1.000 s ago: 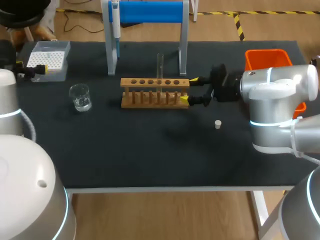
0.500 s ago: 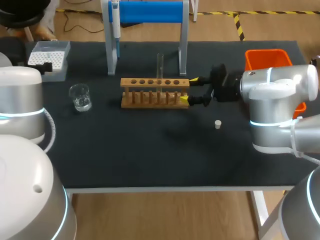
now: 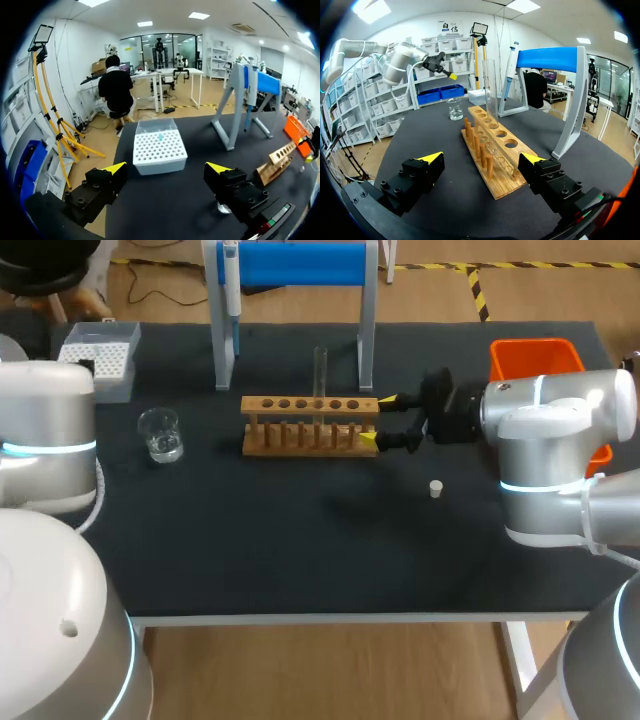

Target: Invert the test tube, pick up the pipette, mount the tip to pipette, aspirate from beaker and dispense into the tube, eject the tip, return the pipette, and cap with the stopper.

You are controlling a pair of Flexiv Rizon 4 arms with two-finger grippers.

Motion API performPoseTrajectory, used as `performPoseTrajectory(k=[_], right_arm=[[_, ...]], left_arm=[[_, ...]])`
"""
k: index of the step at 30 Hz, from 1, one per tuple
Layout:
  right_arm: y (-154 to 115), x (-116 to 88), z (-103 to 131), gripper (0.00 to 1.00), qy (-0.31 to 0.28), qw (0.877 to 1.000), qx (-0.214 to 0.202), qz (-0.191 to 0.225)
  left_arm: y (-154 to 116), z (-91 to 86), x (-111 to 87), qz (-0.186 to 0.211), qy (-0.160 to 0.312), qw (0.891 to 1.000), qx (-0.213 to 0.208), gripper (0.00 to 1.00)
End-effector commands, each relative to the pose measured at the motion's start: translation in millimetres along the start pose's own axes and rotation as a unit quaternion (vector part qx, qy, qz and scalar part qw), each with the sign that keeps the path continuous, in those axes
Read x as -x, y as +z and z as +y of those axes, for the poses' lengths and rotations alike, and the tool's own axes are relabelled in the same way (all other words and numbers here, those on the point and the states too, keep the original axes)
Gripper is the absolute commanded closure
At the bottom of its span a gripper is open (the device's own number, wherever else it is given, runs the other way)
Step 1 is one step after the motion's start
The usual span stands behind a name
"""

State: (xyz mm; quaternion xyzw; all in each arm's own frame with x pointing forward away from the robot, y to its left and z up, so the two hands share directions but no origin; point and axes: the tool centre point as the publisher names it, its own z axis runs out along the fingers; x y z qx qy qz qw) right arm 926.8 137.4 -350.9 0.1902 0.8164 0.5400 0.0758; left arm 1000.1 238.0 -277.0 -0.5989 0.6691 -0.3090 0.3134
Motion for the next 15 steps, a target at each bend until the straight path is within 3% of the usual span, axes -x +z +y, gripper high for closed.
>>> performPoseTrajectory(k=[1,15], right_arm=[[-0.1,0.2,-0.5,0.0,0.0,1.0,0.001,0.0],[-0.1,0.2,-0.5,0.0,0.0,1.0,0.001,0.0]], left_arm=[[45.6,-13.6,-2.9,-0.025,-0.006,1.0,0.018,0.0],[109.6,-20.9,14.2,-0.043,-0.023,0.998,0.035,0.0]])
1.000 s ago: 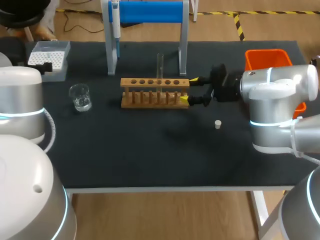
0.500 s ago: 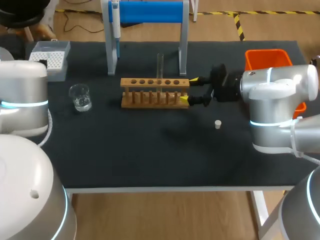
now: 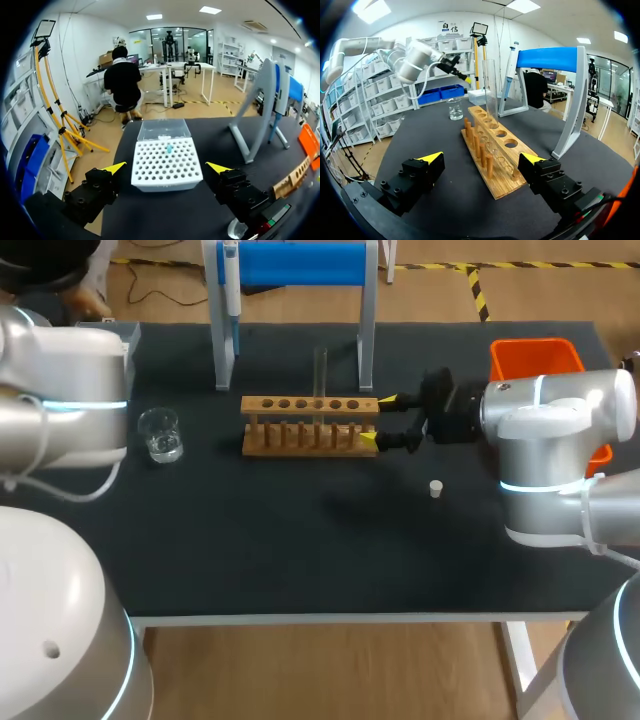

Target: Invert the test tube, pick up the pipette, mount the tip to pipette, aspirate from beaker and dispense into the tube, eject the tip, return the pipette, and cap with the stopper.

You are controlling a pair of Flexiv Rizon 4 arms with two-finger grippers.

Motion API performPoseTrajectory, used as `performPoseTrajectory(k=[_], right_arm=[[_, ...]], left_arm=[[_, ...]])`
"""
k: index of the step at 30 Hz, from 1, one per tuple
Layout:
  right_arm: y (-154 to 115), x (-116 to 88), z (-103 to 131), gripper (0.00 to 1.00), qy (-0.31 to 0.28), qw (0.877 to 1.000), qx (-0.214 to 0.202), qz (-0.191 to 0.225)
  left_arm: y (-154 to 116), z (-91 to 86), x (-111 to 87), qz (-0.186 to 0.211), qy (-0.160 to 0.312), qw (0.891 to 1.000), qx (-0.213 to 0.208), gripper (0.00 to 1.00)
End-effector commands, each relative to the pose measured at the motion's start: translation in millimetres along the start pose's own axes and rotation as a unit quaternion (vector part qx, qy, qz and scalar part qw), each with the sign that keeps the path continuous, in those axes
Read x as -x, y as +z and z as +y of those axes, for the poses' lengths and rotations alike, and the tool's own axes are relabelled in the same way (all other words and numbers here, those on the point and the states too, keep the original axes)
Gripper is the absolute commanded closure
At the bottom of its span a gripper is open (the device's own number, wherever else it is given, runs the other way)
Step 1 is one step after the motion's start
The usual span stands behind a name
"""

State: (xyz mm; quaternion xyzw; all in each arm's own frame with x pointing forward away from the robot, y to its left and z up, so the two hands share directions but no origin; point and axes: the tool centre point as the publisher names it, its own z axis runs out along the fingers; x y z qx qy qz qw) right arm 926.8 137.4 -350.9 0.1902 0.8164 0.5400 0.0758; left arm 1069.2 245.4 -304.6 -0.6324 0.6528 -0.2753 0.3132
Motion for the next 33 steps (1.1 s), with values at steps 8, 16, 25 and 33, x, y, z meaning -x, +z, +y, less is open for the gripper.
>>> performPoseTrajectory(k=[8,16,25,33], right_arm=[[-0.1,0.2,-0.5,0.0,0.0,1.0,0.001,0.0],[-0.1,0.2,-0.5,0.0,0.0,1.0,0.001,0.0],[-0.1,0.2,-0.5,0.0,0.0,1.0,0.001,0.0],[-0.1,0.2,-0.5,0.0,0.0,1.0,0.001,0.0]], left_arm=[[62.2,-3.1,2.8,-0.009,-0.018,1.0,0.004,0.0],[76.5,-5.0,3.9,-0.007,-0.013,1.0,0.005,0.0],[87.8,-10.5,3.5,-0.007,-0.007,1.0,0.005,0.0],[90.7,-8.3,1.5,-0.008,-0.011,1.0,0.009,0.41]])
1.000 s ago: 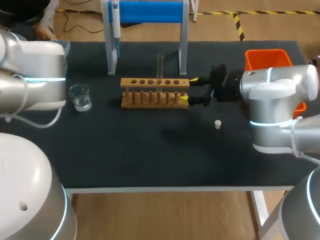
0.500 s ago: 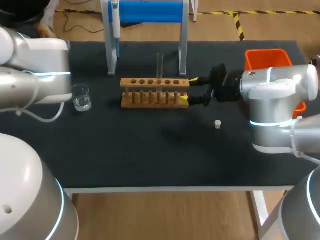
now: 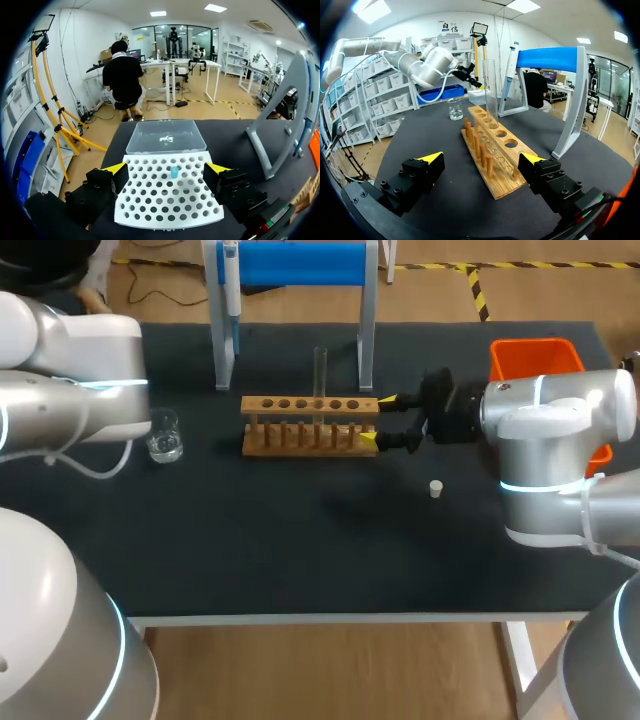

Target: Invert the test tube, pick up the pipette, mount the tip to pipette, aspirate from beaker and dispense into the tube, eject the tip, return the pipette, and cap with the stopper.

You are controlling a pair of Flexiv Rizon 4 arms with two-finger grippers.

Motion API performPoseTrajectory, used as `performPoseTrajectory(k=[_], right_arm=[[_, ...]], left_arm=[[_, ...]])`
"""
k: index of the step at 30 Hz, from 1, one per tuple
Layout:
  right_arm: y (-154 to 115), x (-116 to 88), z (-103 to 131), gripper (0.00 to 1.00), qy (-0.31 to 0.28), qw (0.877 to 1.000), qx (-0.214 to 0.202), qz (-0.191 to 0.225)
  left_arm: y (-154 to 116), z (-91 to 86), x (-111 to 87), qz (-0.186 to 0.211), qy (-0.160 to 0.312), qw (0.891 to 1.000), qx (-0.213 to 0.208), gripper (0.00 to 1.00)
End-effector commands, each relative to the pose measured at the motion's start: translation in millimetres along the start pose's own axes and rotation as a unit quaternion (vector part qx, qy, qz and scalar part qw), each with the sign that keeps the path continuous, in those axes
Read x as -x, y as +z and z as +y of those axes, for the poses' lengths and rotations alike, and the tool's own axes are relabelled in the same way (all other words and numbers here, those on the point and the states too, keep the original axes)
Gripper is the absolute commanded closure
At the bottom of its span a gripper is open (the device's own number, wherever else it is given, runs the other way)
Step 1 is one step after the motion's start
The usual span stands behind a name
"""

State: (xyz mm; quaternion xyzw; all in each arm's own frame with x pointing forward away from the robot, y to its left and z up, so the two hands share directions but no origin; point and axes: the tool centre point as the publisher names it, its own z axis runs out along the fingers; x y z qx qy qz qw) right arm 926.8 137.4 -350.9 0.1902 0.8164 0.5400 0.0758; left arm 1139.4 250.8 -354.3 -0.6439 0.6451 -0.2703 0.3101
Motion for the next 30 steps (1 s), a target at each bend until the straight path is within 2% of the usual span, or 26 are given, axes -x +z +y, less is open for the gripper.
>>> performPoseTrajectory(k=[1,2,3,4,14,30], right_arm=[[-0.1,0.2,-0.5,0.0,0.0,1.0,0.001,0.0],[-0.1,0.2,-0.5,0.0,0.0,1.0,0.001,0.0],[-0.1,0.2,-0.5,0.0,0.0,1.0,0.001,0.0],[-0.1,0.2,-0.5,0.0,0.0,1.0,0.001,0.0],[-0.1,0.2,-0.5,0.0,0.0,1.0,0.001,0.0],[-0.1,0.2,-0.5,0.0,0.0,1.0,0.001,0.0]], left_arm=[[5.0,-0.3,-1.4,-0.002,0.0,1.0,0.002,0.44],[5.0,-0.2,-1.8,-0.002,-0.001,1.0,0.002,0.44],[5.2,-0.3,-2.3,-0.002,-0.001,1.0,0.002,0.52],[5.4,-0.5,-2.8,-0.002,-0.001,1.0,0.002,0.53],[7.8,-4.9,-7.7,-0.001,0.003,1.0,0.003,0.52],[10.9,-3.3,-12.0,0.0,-0.008,1.0,0.005,0.6]])
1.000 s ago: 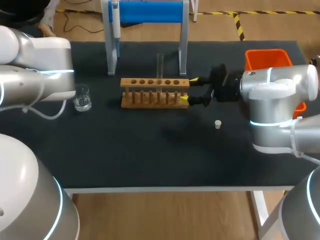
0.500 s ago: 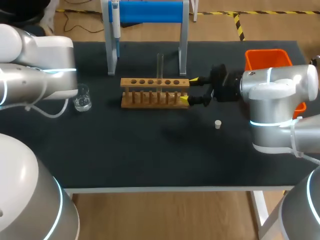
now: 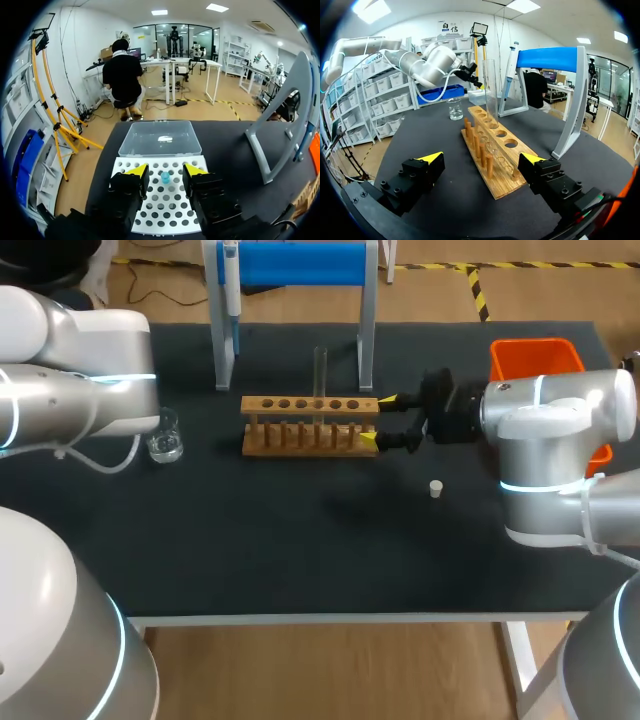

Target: Invert the test tube, pick up the pipette, mount the tip to pipette, aspirate from beaker and dispense into the tube, eject the tip, return the pipette, and cap with the stopper.

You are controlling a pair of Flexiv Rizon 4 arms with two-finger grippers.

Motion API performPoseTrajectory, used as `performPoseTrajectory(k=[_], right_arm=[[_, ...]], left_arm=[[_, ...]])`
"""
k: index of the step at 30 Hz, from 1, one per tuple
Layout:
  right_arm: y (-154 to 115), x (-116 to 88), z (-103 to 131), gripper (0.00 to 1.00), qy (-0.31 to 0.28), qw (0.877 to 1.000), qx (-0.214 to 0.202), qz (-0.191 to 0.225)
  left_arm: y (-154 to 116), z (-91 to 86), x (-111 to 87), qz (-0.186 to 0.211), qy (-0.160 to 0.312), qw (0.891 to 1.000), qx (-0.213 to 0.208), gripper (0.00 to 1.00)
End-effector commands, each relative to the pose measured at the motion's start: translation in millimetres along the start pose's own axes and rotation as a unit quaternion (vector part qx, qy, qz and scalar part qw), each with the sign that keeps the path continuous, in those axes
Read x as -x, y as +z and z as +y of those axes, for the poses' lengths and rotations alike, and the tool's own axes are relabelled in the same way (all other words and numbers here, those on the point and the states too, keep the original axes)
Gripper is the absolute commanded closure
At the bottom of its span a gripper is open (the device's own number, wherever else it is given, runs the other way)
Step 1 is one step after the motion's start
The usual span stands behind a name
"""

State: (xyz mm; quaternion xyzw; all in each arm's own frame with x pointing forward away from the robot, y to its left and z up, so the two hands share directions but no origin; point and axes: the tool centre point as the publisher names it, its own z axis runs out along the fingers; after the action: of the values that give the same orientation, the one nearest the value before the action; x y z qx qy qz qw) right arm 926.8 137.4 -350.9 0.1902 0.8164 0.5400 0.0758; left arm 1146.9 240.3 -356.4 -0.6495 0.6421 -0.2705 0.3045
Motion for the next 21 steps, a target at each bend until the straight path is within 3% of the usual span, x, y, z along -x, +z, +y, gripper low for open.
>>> performPoseTrajectory(k=[1,21], right_arm=[[-0.1,0.2,-0.5,0.0,0.0,1.0,0.001,0.0],[-0.1,0.2,-0.5,0.0,0.0,1.0,0.001,0.0]], left_arm=[[4.8,0.3,-1.4,-0.002,-0.001,1.0,0.001,0.61],[11.1,0.1,1.9,-0.002,-0.011,1.0,0.001,0.68]])
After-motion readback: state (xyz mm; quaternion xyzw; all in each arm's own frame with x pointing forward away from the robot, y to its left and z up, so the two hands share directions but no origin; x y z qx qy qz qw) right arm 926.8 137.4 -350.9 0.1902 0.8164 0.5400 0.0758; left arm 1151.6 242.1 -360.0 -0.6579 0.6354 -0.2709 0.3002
